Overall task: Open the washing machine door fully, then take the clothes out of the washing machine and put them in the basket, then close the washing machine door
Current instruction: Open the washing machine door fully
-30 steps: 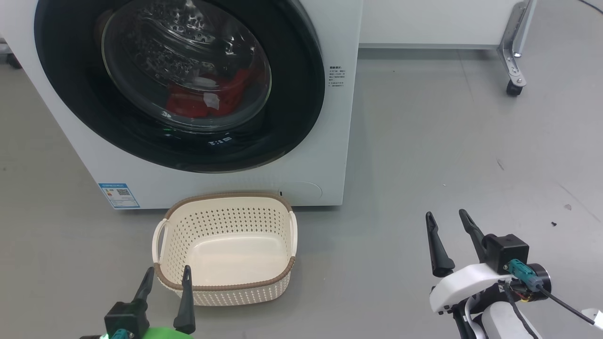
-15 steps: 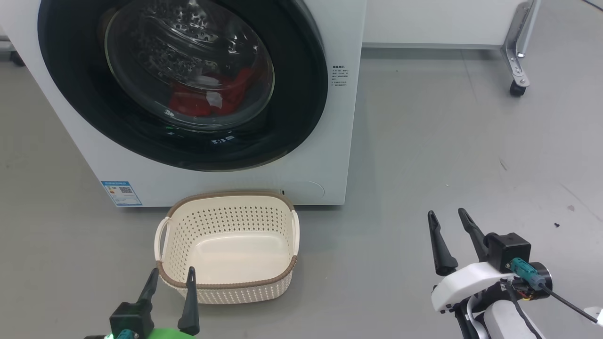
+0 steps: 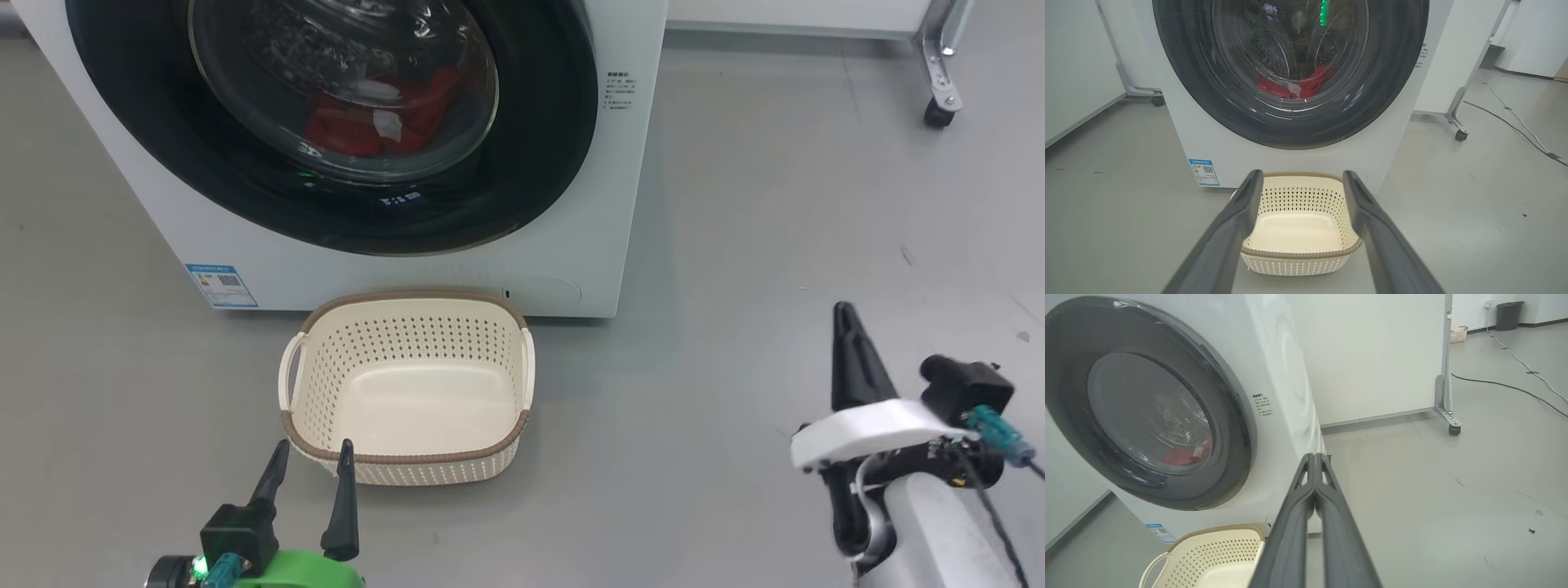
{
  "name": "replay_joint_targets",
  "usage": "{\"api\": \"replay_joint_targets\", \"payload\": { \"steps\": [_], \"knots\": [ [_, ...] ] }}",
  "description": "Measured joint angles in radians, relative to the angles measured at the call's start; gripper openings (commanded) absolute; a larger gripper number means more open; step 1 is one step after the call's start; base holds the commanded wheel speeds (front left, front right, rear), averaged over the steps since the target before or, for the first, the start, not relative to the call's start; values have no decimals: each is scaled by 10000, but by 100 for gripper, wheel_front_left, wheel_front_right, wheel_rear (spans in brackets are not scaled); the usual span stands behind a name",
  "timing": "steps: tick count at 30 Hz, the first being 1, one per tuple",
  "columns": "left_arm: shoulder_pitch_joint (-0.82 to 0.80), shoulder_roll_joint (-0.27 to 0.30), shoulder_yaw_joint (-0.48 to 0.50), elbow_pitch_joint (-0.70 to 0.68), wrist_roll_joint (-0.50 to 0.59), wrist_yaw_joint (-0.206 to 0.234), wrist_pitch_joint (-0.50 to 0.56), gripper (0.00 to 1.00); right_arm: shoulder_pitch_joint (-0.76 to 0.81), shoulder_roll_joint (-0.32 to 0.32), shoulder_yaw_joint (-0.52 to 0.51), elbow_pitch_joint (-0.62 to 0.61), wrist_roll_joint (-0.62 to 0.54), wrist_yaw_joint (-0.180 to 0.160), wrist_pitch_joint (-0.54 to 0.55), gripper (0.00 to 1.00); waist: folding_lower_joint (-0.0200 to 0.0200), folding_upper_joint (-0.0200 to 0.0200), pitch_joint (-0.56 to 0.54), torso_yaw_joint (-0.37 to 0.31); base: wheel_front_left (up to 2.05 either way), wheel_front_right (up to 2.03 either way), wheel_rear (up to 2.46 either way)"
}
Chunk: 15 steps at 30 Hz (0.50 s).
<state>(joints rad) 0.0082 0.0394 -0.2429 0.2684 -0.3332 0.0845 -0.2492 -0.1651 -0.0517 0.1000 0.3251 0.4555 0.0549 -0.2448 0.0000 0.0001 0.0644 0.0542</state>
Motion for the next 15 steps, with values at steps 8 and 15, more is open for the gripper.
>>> {"api": "replay_joint_targets", "payload": {
  "steps": [8, 15],
  "knots": [
    [-485, 13, -439, -265, -2, 31, -2, 100, -971, 21, -1473, -96, 2255, -44, 366, 0, 0, 0, 716, 237, 0, 0, 0],
    [-925, 15, -899, -522, -171, 31, -2, 100, -2452, 17, -2010, -305, 3453, 54, 1344, 0, 0, 0, 1467, 598, 0, 0, 0]
  ]
}}
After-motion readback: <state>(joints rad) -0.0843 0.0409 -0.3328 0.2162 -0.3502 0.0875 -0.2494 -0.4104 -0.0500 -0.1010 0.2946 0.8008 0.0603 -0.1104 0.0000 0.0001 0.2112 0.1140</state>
